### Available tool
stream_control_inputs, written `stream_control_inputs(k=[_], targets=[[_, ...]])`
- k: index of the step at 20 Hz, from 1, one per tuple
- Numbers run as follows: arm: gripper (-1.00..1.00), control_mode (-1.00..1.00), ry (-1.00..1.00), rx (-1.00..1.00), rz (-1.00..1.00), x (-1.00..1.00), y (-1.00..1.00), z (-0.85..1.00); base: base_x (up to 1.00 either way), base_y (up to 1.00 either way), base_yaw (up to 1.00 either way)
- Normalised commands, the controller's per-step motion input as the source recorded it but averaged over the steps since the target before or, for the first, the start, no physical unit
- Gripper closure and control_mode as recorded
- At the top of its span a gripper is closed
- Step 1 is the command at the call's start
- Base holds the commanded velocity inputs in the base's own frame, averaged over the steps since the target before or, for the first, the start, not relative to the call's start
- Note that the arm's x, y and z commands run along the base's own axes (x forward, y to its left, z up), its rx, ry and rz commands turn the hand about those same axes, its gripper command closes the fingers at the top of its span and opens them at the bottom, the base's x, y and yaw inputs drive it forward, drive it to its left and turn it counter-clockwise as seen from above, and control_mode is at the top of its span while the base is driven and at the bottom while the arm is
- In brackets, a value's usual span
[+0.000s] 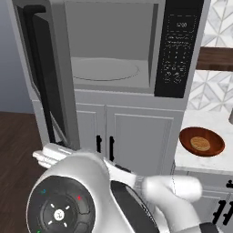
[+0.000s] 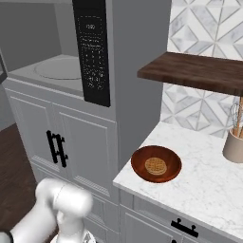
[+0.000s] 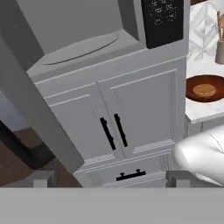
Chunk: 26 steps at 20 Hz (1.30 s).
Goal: Open the microwave, place the bowl with waffle inside the microwave, then close the microwave door and turn it on.
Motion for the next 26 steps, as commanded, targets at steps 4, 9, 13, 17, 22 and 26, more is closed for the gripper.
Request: stream_control_inputs(k=[4,9,13,17,22,26], targets=[[-1.0,-1.0,-0.03,0.26,0.16,0.6,-1.0,-0.32,0.0,0.0,0.0],[-1.0,-1.0,0.0,0.25,0.14,0.98,-1.0,-0.5,0.0,0.0,0.0],[-1.0,-1.0,0.28,0.24,0.05,0.65,-1.0,-0.48,0.0,0.0,0.0],[-1.0,-1.0,0.1,0.24,0.01,-0.02,-1.0,-0.09,0.0,0.0,0.0],[-1.0,-1.0,0.03,0.23,-0.04,-0.03,-1.0,-0.01,0.0,0.0,0.0],[-1.0,-1.0,0.13,0.19,-0.21,-0.01,-1.0,-0.08,0.0,0.0,0.0]])
